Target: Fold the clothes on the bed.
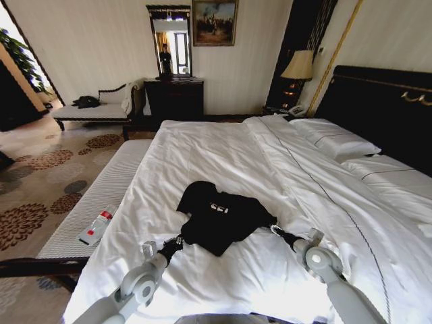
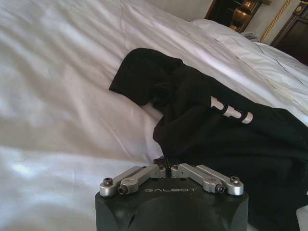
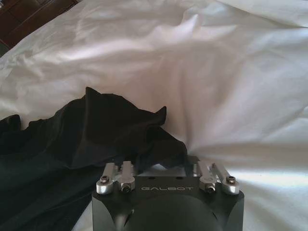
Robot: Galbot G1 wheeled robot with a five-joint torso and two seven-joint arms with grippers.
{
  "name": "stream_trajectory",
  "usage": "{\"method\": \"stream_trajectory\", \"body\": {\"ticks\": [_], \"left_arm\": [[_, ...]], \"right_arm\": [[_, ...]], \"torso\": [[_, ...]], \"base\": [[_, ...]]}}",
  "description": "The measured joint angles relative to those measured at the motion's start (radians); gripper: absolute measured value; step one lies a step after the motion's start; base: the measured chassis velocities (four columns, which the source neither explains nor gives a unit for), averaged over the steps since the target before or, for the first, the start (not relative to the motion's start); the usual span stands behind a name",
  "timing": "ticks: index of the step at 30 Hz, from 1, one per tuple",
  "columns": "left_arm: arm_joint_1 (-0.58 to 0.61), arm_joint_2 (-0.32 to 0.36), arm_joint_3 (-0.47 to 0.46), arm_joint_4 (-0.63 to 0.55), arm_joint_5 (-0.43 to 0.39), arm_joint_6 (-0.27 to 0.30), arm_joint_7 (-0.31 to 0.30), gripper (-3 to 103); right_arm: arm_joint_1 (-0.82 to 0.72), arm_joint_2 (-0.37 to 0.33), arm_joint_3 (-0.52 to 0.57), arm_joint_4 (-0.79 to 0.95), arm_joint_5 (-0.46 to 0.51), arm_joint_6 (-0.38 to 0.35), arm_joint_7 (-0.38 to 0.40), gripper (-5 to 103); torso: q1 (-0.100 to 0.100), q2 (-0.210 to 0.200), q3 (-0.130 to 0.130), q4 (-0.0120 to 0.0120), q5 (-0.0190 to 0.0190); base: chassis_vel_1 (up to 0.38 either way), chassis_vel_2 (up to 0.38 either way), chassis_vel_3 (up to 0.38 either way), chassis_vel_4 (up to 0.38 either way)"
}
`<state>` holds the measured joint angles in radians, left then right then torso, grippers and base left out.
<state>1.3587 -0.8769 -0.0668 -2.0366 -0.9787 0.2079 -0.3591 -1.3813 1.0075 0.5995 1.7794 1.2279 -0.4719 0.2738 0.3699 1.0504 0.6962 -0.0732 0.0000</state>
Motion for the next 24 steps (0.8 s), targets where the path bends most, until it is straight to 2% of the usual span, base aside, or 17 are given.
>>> {"method": "stream_trajectory", "body": {"ticks": [1,4,7,11,13,15,19,24], "left_arm": [[0.000,0.000,0.000,0.000,0.000,0.000,0.000,0],[-0.001,-0.008,0.006,0.001,0.007,0.000,0.000,0],[-0.001,-0.010,0.007,0.001,0.010,0.000,0.000,0],[0.015,-0.010,-0.001,-0.008,0.014,0.000,0.000,0],[0.020,-0.010,-0.003,-0.011,0.015,0.000,0.000,0],[0.028,-0.009,-0.007,-0.019,0.018,0.000,0.000,0],[0.036,-0.006,-0.017,-0.037,0.019,0.000,0.000,0],[0.054,0.009,-0.046,-0.075,0.013,0.000,-0.002,0]], "right_arm": [[0.000,0.000,0.000,0.000,0.000,0.000,0.000,52],[0.013,-0.003,-0.002,-0.013,0.005,0.011,-0.001,36],[0.018,-0.006,-0.002,-0.015,0.012,0.014,-0.001,30],[-0.002,-0.008,0.009,0.022,0.027,0.016,0.006,9],[-0.012,-0.008,0.015,0.035,0.032,0.017,0.010,9],[-0.033,-0.009,0.029,0.066,0.043,0.017,0.019,2],[-0.072,-0.015,0.072,0.134,0.075,0.011,0.038,1],[-0.148,-0.015,0.160,0.301,0.176,-0.043,0.130,0]], "torso": [[0.000,0.000,0.000,0.0000,0.0000],[0.000,0.000,0.000,0.0001,0.0001],[0.000,0.000,0.000,0.0001,0.0001],[0.000,0.000,0.000,0.0000,0.0000],[0.000,0.000,0.000,0.0001,0.0001],[0.000,0.000,0.000,0.0000,0.0002],[0.000,0.000,0.000,0.0001,0.0000],[0.000,0.000,0.000,0.0000,-0.0002]], "base": [[0.000,0.000,0.000,0.000],[0.000,0.000,0.000,0.000],[0.000,0.000,0.000,0.000],[0.000,0.000,0.000,0.000],[0.000,0.000,0.000,0.000],[0.000,0.000,0.000,0.000],[0.000,0.000,0.000,0.000],[0.000,0.000,0.000,0.000]]}}
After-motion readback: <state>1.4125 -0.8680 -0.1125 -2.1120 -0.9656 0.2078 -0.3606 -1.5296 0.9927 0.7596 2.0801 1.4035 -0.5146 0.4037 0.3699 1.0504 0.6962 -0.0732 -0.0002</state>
